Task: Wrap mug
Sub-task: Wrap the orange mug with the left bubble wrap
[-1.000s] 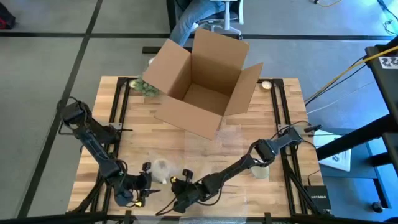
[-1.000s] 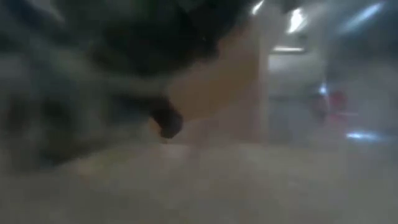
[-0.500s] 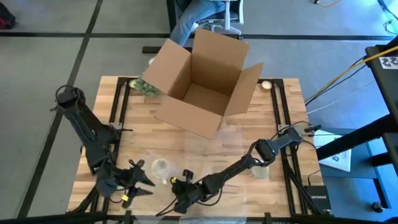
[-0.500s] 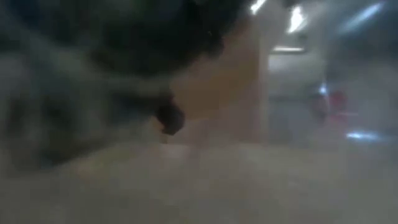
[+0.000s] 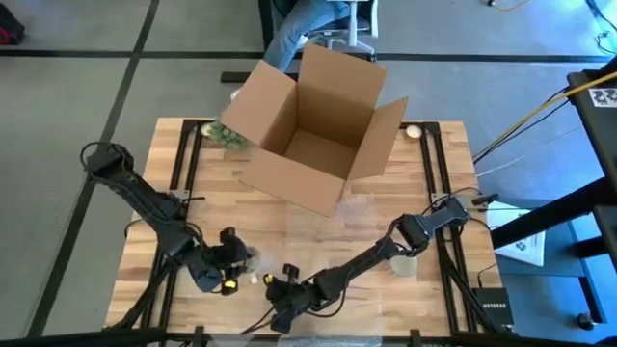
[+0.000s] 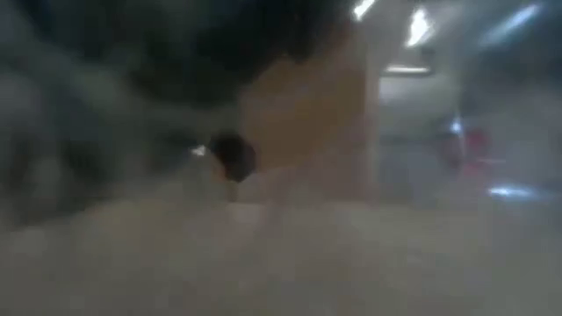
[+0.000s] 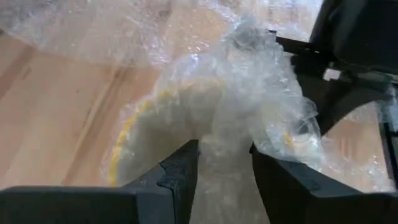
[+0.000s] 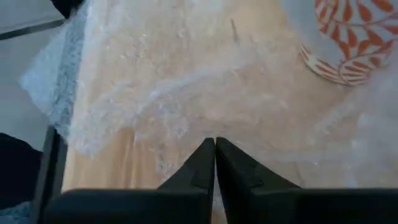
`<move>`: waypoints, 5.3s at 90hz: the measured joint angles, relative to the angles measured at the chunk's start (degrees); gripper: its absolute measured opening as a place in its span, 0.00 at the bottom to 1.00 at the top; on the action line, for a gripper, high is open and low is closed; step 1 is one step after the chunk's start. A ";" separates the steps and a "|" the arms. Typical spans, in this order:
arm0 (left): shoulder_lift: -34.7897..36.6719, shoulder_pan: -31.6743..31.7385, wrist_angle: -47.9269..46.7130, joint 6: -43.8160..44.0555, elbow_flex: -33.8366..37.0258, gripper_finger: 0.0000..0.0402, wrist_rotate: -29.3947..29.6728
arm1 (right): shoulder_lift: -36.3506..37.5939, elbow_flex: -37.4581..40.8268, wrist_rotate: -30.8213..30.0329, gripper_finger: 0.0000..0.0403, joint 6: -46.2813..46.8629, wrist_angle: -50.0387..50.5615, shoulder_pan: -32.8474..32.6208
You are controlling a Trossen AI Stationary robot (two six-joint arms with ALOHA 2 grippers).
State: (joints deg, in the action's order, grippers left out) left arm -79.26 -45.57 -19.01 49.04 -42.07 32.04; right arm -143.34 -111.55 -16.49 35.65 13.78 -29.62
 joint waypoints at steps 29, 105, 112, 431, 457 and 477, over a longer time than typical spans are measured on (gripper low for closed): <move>-0.14 -0.16 1.55 -0.11 0.14 0.33 -0.29 | 6.57 -0.09 4.67 0.00 -2.27 1.48 0.02; -0.25 0.32 2.36 0.01 0.16 0.33 -0.36 | 11.05 -0.11 -1.74 0.00 -19.67 4.02 8.48; -0.25 0.45 2.50 0.01 0.16 0.33 -0.31 | 10.99 -0.11 -0.78 0.00 -20.93 3.78 9.15; 2.07 -0.45 1.49 5.59 0.40 0.33 -2.69 | 6.24 -5.22 8.49 0.00 -23.91 11.35 11.69; 2.07 -0.52 1.92 5.67 0.40 0.33 -2.16 | 6.16 -6.02 13.81 0.00 -25.31 10.92 11.80; 2.08 -0.53 1.45 5.86 0.45 0.33 -1.81 | 7.01 -17.37 7.96 0.00 -31.85 30.05 10.41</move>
State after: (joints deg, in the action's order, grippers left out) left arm -77.18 -46.11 -17.57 54.91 -41.63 30.22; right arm -136.33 -128.91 -8.52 3.81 43.84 -19.21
